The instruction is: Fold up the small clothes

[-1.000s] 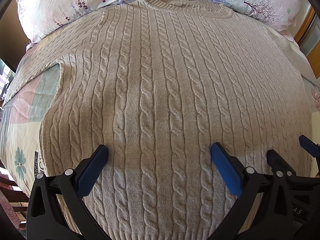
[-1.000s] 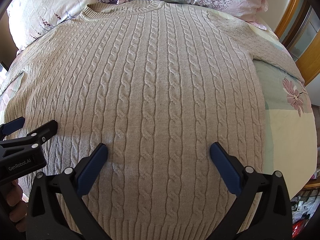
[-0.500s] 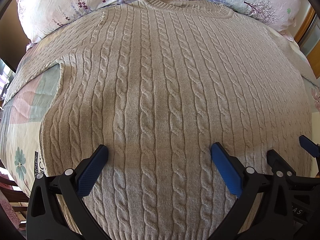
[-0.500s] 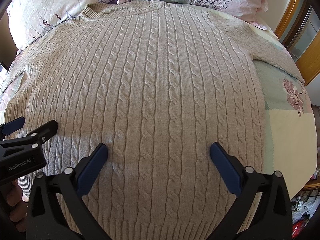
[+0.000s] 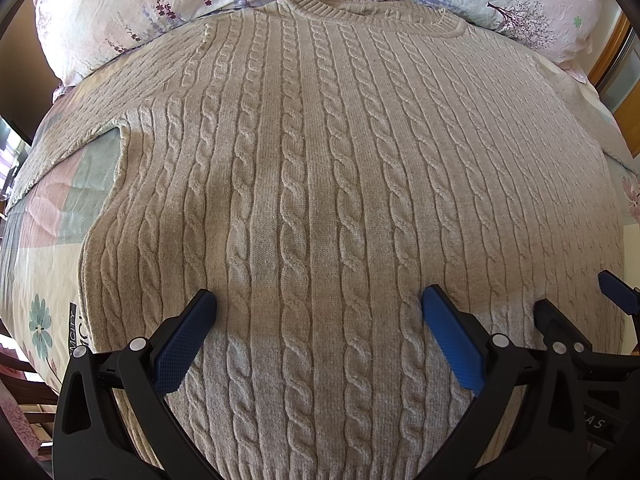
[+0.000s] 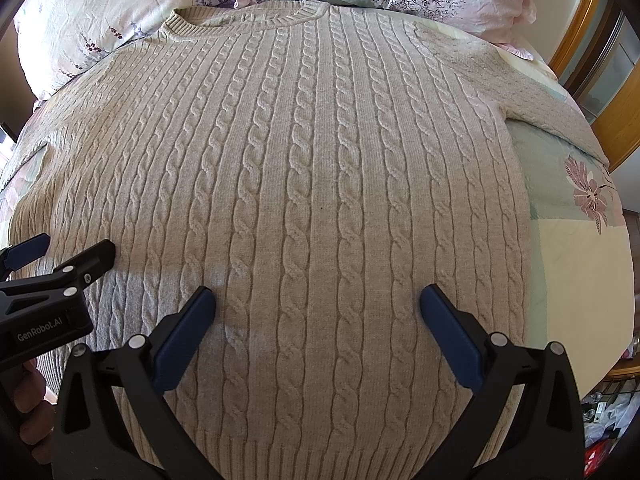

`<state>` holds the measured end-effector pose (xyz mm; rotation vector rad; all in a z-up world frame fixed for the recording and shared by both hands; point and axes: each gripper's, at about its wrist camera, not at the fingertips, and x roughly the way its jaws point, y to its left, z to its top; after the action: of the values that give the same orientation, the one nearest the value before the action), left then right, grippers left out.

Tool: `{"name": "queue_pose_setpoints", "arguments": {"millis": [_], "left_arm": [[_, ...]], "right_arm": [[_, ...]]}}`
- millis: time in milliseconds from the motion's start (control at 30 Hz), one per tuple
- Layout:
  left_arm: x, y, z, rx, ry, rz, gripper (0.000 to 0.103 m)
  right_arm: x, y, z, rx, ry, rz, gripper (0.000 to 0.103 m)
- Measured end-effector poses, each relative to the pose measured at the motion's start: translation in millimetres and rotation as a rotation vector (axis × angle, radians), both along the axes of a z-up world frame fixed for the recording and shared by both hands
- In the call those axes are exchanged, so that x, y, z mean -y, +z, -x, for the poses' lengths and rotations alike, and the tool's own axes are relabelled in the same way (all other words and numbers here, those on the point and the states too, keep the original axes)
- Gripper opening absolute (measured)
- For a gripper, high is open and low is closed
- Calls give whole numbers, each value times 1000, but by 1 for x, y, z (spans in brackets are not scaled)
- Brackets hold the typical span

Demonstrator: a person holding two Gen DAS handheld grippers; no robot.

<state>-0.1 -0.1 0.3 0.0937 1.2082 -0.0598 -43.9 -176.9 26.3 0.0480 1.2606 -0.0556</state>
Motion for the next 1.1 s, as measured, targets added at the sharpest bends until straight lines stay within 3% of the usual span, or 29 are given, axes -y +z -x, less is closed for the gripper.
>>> {"name": "queue_pose_setpoints", "arguments": {"millis": [300, 400, 467, 600, 633, 667, 733, 833, 900, 1000, 1100], "left_arm": [[0, 0, -1, -7, 1, 1, 102], [-1, -1, -6, -20, 1, 1, 102], [-2, -2, -7, -22, -1, 3, 102], [-2, -1, -6, 18, -1, 2, 102], [-3, -1, -4, 33, 0, 0, 102], [-4, -1, -2, 50, -2, 1, 102], [-4, -1, 0, 89, -12, 6, 102], [-8, 2, 0, 94, -11, 33, 102], [-15, 7, -1, 98, 20, 108, 102], [-42, 23, -3, 148, 143, 287, 102], [-71, 37, -4, 194, 265, 344, 102]], "right_arm": [[0, 0, 0, 8, 3, -1, 101], [3, 1, 6, 90, 69, -9, 101], [18, 5, -3, 73, 82, -85, 101], [126, 40, -23, 234, -194, -280, 101], [159, 45, -27, 275, -277, -314, 94], [201, 49, -33, 308, -375, -353, 79], [273, 47, -41, 337, -541, -405, 62], [363, 31, -43, 360, -783, -468, 58], [409, 12, -44, 355, -914, -517, 55], [445, -15, -50, 319, -1005, -585, 50], [463, -27, -52, 327, -1036, -609, 35]]}}
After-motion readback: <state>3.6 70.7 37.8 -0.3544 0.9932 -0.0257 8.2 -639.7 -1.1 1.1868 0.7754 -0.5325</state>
